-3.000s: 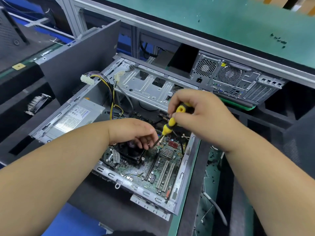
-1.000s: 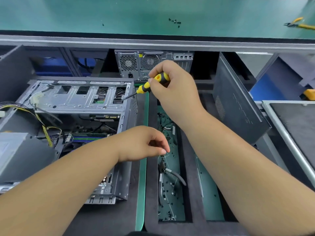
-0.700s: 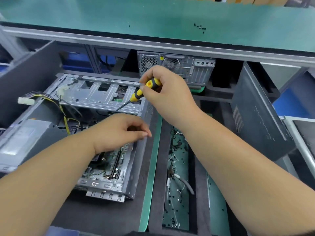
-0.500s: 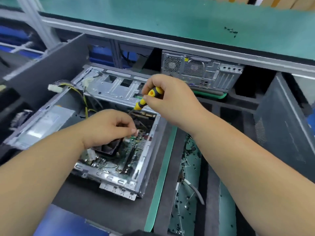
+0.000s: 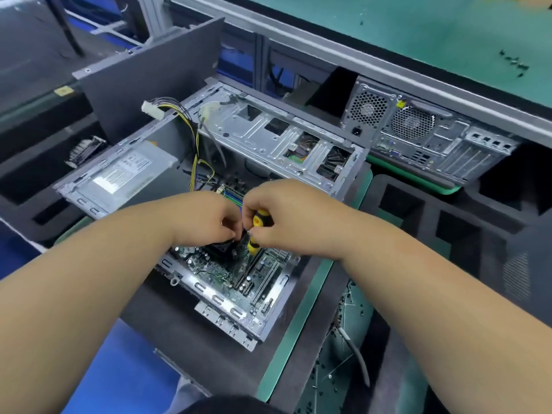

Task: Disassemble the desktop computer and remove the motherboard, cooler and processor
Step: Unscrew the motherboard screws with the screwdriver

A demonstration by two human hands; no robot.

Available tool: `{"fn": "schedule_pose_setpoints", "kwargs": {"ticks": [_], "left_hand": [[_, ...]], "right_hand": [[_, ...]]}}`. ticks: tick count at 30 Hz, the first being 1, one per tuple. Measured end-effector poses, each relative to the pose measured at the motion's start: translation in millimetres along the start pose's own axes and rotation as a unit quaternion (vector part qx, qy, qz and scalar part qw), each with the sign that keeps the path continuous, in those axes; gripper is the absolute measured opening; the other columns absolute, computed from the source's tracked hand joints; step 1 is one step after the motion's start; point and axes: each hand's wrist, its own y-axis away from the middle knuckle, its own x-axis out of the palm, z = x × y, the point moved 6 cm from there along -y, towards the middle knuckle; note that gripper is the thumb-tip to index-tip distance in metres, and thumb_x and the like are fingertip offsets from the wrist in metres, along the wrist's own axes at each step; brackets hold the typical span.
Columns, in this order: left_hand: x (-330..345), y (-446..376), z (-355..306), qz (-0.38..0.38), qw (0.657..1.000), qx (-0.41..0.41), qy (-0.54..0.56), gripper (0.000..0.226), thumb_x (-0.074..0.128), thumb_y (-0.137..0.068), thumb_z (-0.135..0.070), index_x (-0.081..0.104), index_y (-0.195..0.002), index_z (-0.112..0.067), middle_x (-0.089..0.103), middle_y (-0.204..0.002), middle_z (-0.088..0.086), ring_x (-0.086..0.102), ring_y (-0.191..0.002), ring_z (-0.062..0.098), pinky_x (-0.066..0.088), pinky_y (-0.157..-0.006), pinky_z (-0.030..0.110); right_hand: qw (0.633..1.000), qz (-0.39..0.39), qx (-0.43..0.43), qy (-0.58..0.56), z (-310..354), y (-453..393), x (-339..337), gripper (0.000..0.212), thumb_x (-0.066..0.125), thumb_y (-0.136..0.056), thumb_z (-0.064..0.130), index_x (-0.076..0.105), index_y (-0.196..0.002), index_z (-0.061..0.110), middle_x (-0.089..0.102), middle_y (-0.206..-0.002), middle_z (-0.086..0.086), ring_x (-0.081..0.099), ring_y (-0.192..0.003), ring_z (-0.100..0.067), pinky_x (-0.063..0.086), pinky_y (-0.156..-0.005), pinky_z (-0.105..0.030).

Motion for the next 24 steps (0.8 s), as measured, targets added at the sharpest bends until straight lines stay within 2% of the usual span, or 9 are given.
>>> {"fn": "schedule_pose_setpoints", "kwargs": {"ticks": [3,4,7,10,13,18,20,22,24], "left_hand": [[2.2,-6.7,-5.0,0.021,0.999,-0.011,-0.032,0.011,0.060,-0.083,-0.024,0.058,-0.074,-0.030,0.062,-0.069,-0.006,0.053,-0.062,0.008,0.040,-0.055,0.024],[3.4,-9.5,-6.8,0.034,0.998,-0.011,-0.043,0.006,0.059,-0.083,-0.022,0.061,-0.080,-0.026,0.065,-0.074,-0.003,0.056,-0.067,0.013,0.044,-0.059,0.026],[7.8,-15.6,-11.9,0.070,0.996,0.001,-0.058,0.012,0.060,-0.082,-0.014,0.064,-0.090,-0.022,0.069,-0.086,-0.002,0.063,-0.082,0.019,0.052,-0.072,0.033],[10.5,-19.5,-12.7,0.063,0.997,0.002,-0.035,0.021,0.059,-0.080,-0.008,0.059,-0.078,-0.029,0.067,-0.081,-0.007,0.062,-0.078,0.015,0.049,-0.066,0.027],[11.9,-21.4,-11.0,0.052,0.999,0.003,0.003,0.028,0.057,-0.079,-0.006,0.060,-0.073,-0.033,0.069,-0.081,-0.008,0.065,-0.082,0.015,0.053,-0.073,0.031],[13.8,-23.1,-2.3,0.040,0.998,-0.001,0.053,0.031,0.056,-0.081,-0.008,0.061,-0.071,-0.036,0.065,-0.077,-0.011,0.061,-0.080,0.012,0.052,-0.076,0.033],[14.3,-22.4,1.6,0.039,0.997,-0.004,0.067,0.026,0.056,-0.083,-0.009,0.065,-0.076,-0.033,0.065,-0.076,-0.011,0.059,-0.074,0.005,0.051,-0.072,0.027],[12.4,-21.0,5.0,0.028,0.997,-0.009,0.075,0.023,0.056,-0.086,-0.013,0.065,-0.079,-0.033,0.065,-0.073,-0.014,0.055,-0.065,-0.005,0.044,-0.059,0.011],[10.1,-19.7,7.5,0.019,0.996,-0.015,0.086,0.020,0.057,-0.087,-0.017,0.066,-0.082,-0.034,0.064,-0.069,-0.018,0.053,-0.059,-0.010,0.039,-0.054,0.007]], "right_hand": [[0.998,0.053,-0.028,0.006,4.6,-3.9,14.4,0.011,0.068,-0.078,0.018,0.069,-0.086,0.025,0.065,-0.084,0.005,0.056,-0.078,-0.012,0.048,-0.071,-0.034],[0.997,0.069,-0.037,0.005,5.6,-4.5,18.4,0.010,0.068,-0.079,0.018,0.069,-0.087,0.024,0.065,-0.084,0.005,0.056,-0.078,-0.012,0.048,-0.072,-0.033],[0.991,0.116,-0.061,0.001,7.2,-4.3,29.8,0.010,0.069,-0.080,0.018,0.070,-0.089,0.024,0.065,-0.087,0.008,0.056,-0.078,-0.009,0.048,-0.075,-0.032],[0.985,0.154,-0.072,-0.011,7.9,-4.0,39.3,0.013,0.069,-0.082,0.019,0.069,-0.093,0.025,0.066,-0.091,0.008,0.057,-0.079,-0.009,0.050,-0.074,-0.032],[0.981,0.166,-0.094,-0.026,9.7,-5.2,46.0,0.015,0.069,-0.081,0.017,0.069,-0.095,0.023,0.066,-0.093,0.007,0.058,-0.082,-0.011,0.050,-0.074,-0.032],[0.976,0.182,-0.114,-0.034,8.4,-6.4,55.7,0.018,0.069,-0.080,0.016,0.070,-0.097,0.022,0.068,-0.092,0.005,0.060,-0.084,-0.016,0.051,-0.077,-0.035],[0.975,0.189,-0.115,-0.033,6.7,-6.3,59.0,0.019,0.069,-0.080,0.018,0.070,-0.099,0.023,0.068,-0.093,0.005,0.061,-0.085,-0.017,0.052,-0.077,-0.036],[0.974,0.194,-0.115,-0.030,5.5,-6.0,61.8,0.019,0.068,-0.081,0.019,0.070,-0.099,0.023,0.068,-0.093,0.004,0.061,-0.085,-0.018,0.052,-0.077,-0.036],[0.973,0.196,-0.118,-0.025,5.8,-5.5,63.5,0.018,0.068,-0.081,0.020,0.070,-0.099,0.023,0.067,-0.094,0.004,0.061,-0.084,-0.018,0.052,-0.075,-0.036]]}}
